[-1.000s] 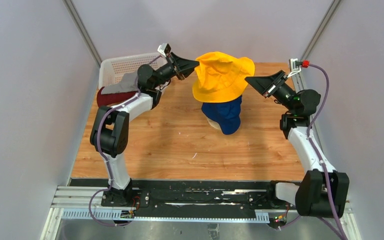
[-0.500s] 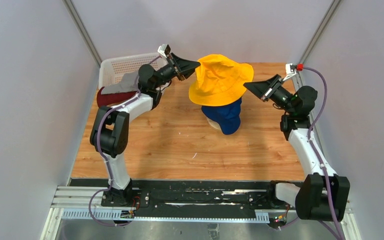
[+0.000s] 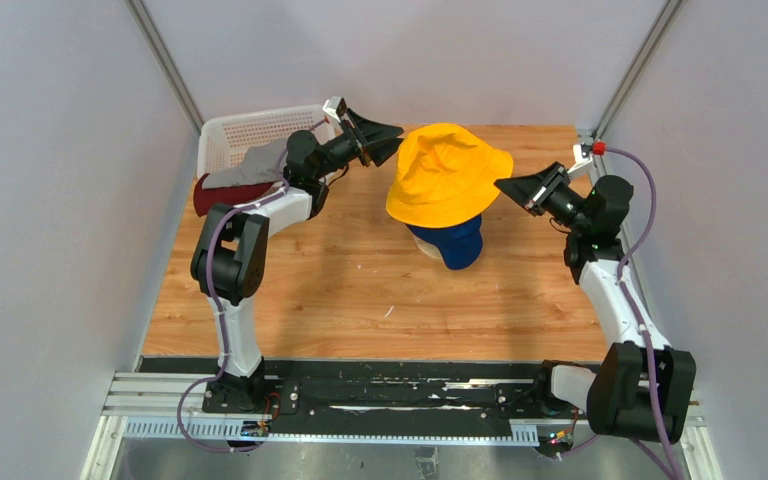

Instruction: Stack the hats

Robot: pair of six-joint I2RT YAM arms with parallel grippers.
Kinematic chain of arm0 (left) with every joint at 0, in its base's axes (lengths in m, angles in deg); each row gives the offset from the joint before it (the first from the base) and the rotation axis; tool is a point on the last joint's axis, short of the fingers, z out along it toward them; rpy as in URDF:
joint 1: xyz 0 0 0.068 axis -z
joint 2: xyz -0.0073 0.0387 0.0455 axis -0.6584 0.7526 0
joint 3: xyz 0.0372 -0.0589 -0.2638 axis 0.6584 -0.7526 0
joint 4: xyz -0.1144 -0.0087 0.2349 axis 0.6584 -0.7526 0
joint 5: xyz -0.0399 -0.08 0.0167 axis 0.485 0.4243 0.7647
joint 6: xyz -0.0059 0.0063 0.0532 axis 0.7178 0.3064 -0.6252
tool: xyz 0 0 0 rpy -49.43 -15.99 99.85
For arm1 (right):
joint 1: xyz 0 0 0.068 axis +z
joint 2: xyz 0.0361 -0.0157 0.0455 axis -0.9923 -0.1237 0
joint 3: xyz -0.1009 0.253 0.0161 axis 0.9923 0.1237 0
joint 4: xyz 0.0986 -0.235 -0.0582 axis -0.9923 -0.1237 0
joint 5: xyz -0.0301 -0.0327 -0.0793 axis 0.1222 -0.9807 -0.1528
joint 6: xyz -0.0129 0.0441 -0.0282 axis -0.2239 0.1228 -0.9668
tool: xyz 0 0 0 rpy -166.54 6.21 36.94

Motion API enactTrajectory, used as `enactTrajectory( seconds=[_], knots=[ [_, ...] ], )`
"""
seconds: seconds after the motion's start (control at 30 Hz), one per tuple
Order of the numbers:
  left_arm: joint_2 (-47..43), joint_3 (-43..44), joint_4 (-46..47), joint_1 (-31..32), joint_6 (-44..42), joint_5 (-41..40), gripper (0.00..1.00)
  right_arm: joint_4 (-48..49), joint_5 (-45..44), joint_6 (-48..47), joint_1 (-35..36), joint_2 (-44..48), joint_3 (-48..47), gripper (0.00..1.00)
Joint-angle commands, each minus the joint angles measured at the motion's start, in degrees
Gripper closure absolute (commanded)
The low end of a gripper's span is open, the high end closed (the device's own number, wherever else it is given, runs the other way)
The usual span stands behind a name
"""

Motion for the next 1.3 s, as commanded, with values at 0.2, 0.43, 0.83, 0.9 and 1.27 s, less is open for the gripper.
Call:
enactTrajectory(
  seconds=[0.2, 0.43, 0.83, 0.9, 1.27],
  knots=[
    [-2.7, -3.6, -4.2, 0.0, -9.5, 0.8, 0.33, -23.5, -4.4, -15.3, -6.4, 6.0, -0.5, 1.00],
    [-9.5, -7.2, -17.5, -1.4, -22.5, -3.0, 0.31, -32.0, -7.0, -22.0, -6.6, 5.0, -0.6, 0.99],
    [-19.3, -11.6, -31.5, -1.4, -39.7, -11.1, 0.29, -34.8, -9.1, -25.0, -6.6, -6.6, -7.7, 0.99],
    [-18.2, -11.6, -31.5, -1.3, -40.3, -11.0, 0.29, -34.7, -8.9, -25.1, -6.5, -7.8, -9.0, 1.00],
    [-12.8, -8.9, -31.4, 2.7, -44.3, -9.1, 0.29, -32.9, -10.1, -24.0, -1.7, -10.2, -13.0, 0.99]
  ],
)
